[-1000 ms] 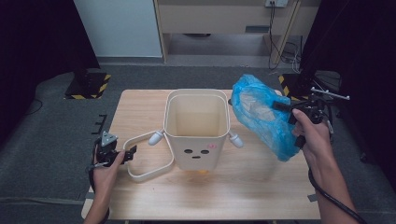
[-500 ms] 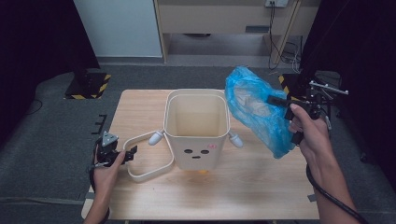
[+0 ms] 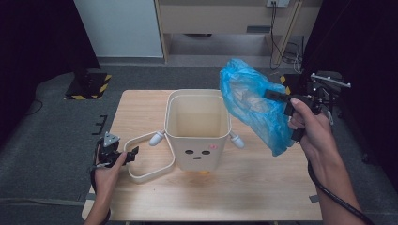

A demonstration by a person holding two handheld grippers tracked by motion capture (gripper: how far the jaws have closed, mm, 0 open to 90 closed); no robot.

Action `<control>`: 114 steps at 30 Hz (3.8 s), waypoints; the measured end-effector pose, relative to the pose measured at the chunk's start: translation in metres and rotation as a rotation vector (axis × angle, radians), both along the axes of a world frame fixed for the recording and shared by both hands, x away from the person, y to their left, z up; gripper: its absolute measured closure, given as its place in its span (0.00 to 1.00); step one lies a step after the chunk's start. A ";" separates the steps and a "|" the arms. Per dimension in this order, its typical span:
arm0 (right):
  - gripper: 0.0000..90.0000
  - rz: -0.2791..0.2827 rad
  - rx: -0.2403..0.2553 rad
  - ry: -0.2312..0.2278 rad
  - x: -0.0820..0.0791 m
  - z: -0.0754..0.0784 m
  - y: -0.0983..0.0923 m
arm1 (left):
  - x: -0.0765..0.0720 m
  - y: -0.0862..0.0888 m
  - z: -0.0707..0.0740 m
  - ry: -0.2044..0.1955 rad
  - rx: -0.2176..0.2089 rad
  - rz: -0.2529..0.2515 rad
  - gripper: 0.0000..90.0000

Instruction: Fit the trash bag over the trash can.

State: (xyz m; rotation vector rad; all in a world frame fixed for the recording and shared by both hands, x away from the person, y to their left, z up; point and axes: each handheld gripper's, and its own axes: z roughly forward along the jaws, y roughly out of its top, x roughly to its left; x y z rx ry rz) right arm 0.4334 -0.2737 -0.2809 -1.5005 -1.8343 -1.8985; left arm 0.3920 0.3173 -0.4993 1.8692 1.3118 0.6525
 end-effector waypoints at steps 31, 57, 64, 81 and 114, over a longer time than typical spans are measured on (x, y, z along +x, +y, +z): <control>0.99 0.147 -0.116 -0.076 -0.012 0.044 0.083 | 0.000 0.002 0.000 -0.001 -0.005 0.000 0.06; 0.99 0.282 -0.178 -0.095 -0.016 0.058 0.155 | -0.001 0.005 0.001 -0.005 -0.013 0.004 0.06; 0.99 0.307 -0.192 -0.088 -0.015 0.055 0.168 | -0.001 0.007 0.001 -0.005 -0.010 0.006 0.06; 0.99 0.343 -0.246 -0.085 -0.018 0.051 0.188 | -0.001 0.007 0.000 0.001 -0.013 0.007 0.06; 0.99 0.418 -0.327 -0.103 -0.030 0.042 0.211 | -0.001 0.008 0.000 -0.003 -0.010 0.007 0.06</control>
